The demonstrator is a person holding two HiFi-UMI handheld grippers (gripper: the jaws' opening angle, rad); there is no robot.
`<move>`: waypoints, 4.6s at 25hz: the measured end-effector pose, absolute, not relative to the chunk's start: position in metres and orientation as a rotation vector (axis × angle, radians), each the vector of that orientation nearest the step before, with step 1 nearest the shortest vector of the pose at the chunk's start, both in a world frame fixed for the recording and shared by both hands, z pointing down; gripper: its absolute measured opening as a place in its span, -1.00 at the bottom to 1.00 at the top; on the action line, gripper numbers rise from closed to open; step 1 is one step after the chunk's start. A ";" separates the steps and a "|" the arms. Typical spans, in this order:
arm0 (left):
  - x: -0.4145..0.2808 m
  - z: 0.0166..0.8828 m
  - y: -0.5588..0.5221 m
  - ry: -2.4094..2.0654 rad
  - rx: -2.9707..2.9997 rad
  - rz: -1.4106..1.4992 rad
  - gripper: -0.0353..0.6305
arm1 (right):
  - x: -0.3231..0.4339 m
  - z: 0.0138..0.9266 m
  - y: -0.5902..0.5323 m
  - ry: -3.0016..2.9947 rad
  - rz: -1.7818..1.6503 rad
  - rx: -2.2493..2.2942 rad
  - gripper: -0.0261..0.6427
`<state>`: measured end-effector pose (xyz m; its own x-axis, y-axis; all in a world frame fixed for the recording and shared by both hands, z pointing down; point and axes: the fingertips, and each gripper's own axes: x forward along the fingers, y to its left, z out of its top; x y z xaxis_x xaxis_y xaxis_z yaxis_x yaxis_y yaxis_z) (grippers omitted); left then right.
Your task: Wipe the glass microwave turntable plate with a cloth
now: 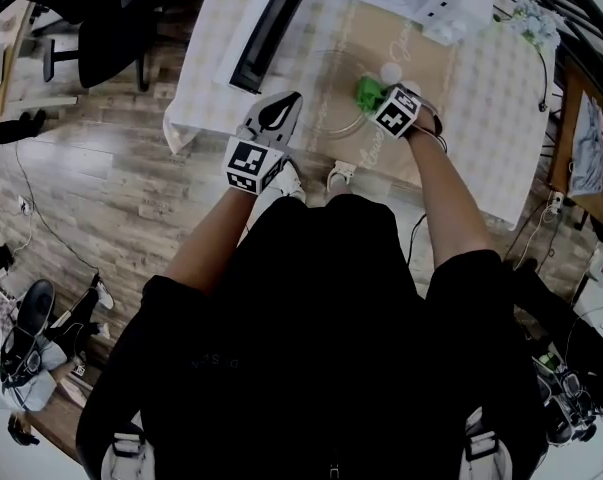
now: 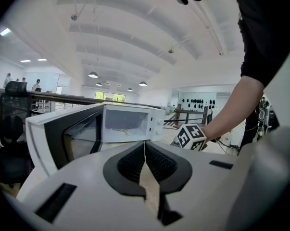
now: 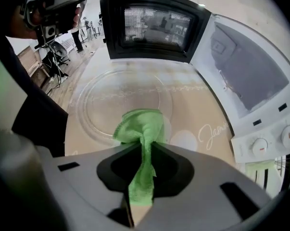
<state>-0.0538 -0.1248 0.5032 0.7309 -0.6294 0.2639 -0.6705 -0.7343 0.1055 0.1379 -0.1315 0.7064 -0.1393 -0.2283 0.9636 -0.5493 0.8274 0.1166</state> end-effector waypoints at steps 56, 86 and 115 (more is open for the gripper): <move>-0.067 0.516 -0.123 -1.039 2.712 0.315 -0.83 | 0.010 0.712 -0.122 -1.792 0.356 0.457 -0.70; -0.094 0.515 -0.122 -1.046 2.739 0.330 -0.83 | 0.067 0.657 -0.099 -1.849 0.402 0.579 -0.70; -0.158 0.521 -0.111 -1.194 2.634 0.314 -0.83 | -0.100 0.707 -0.096 -1.933 0.249 0.321 -0.70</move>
